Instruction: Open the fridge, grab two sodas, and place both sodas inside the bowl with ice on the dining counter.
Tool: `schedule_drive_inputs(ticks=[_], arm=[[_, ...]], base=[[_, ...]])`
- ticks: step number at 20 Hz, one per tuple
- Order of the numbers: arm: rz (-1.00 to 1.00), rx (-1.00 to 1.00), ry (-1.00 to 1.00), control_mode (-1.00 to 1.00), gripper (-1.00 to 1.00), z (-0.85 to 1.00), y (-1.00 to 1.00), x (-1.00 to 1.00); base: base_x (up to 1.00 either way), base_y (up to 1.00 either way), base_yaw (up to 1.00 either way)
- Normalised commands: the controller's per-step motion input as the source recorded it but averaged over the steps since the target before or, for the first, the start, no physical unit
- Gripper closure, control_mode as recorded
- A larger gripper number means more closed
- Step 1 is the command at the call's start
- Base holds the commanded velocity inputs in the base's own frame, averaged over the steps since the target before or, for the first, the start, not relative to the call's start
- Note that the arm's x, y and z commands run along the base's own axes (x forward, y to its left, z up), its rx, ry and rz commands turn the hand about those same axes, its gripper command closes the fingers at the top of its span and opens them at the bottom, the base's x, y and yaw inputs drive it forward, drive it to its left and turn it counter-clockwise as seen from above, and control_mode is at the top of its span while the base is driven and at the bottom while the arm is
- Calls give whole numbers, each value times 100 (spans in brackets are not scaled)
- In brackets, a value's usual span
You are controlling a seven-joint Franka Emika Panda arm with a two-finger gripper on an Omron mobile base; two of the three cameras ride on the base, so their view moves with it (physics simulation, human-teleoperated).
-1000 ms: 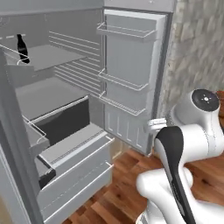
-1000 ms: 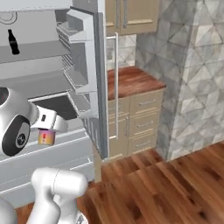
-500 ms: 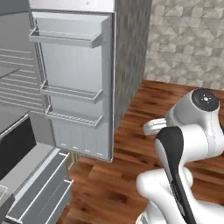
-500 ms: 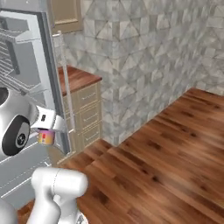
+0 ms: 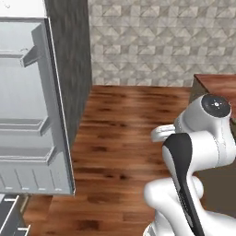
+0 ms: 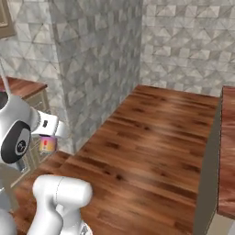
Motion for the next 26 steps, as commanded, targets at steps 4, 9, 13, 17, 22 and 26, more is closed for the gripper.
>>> schedule_drive_inputs(ticks=[4,9,13,17,22,26], arm=[[0,0,0,100,100,0,0,0],[0,0,0,100,100,0,0,0],[0,0,0,100,100,0,0,0],[0,0,0,100,100,0,0,0],[0,0,0,100,100,0,0,0],[0,0,0,100,100,0,0,0]], base=[[67,-47,-45],[88,-25,-42],[93,2,-48],[87,12,-52],[89,21,-51],[80,36,-46]])
